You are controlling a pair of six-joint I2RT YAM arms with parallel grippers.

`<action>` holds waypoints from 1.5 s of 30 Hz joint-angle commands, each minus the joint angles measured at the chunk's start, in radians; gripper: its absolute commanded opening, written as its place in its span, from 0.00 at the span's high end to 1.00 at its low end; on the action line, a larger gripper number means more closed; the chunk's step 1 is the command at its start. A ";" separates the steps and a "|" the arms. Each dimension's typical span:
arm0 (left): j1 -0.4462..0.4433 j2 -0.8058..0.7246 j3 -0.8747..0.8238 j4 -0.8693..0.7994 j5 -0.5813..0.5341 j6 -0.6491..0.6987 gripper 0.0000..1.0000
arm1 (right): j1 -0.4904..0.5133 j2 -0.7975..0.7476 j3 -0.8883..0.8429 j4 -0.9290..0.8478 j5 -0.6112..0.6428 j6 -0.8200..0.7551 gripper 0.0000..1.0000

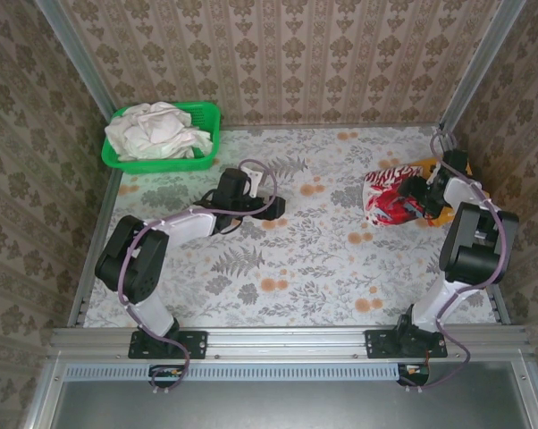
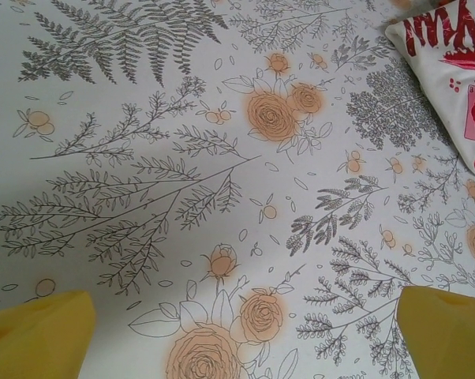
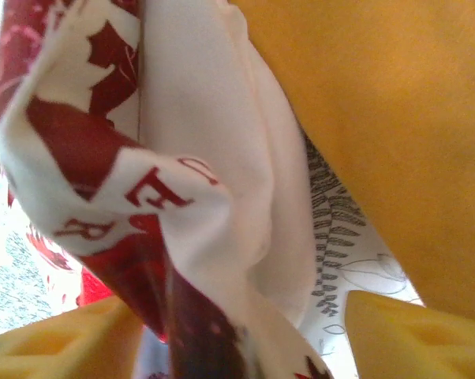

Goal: Fold and stack the t-shirts

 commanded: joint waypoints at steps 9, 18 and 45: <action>-0.012 0.019 0.049 0.011 0.021 -0.014 0.00 | -0.031 -0.179 -0.220 0.121 -0.087 0.132 0.14; -0.047 0.063 0.107 0.014 0.035 -0.009 0.00 | -0.030 -0.068 -0.239 0.335 -0.283 0.214 0.31; -0.043 -0.001 0.028 0.024 -0.014 -0.003 0.00 | 0.409 -0.060 -0.200 0.943 -0.410 0.676 1.00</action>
